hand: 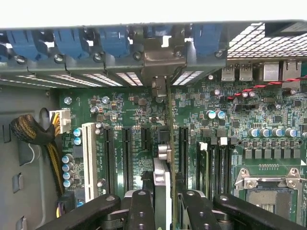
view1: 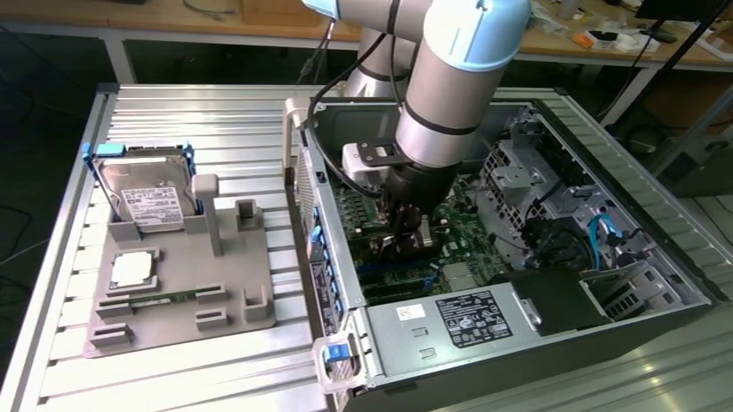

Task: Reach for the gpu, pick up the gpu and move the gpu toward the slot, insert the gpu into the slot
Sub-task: 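Insert the gpu into the slot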

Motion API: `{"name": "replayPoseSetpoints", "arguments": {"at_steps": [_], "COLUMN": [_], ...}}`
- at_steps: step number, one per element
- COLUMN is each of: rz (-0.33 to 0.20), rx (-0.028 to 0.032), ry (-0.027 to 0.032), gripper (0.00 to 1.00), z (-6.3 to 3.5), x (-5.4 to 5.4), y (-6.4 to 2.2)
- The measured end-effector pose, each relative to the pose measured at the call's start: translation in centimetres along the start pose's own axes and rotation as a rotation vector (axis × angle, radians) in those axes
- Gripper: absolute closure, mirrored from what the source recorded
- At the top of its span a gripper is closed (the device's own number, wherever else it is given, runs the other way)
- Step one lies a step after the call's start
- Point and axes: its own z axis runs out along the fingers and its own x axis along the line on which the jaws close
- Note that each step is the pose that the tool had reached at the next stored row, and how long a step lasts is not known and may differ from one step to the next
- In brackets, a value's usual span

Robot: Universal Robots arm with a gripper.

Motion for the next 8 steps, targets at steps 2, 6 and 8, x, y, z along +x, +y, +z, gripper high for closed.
{"name": "replayPoseSetpoints", "arguments": {"at_steps": [2, 6, 8], "rz": [0.0, 0.0, 0.0], "rx": [-0.0003, -0.0002, -0.0002], "ry": [0.0005, 0.0005, 0.0008], "gripper": [0.73, 0.73, 0.73], "z": [0.06, 0.34, 0.45], "x": [0.0, 0.0, 0.0], "y": [0.0, 0.0, -0.01]}}
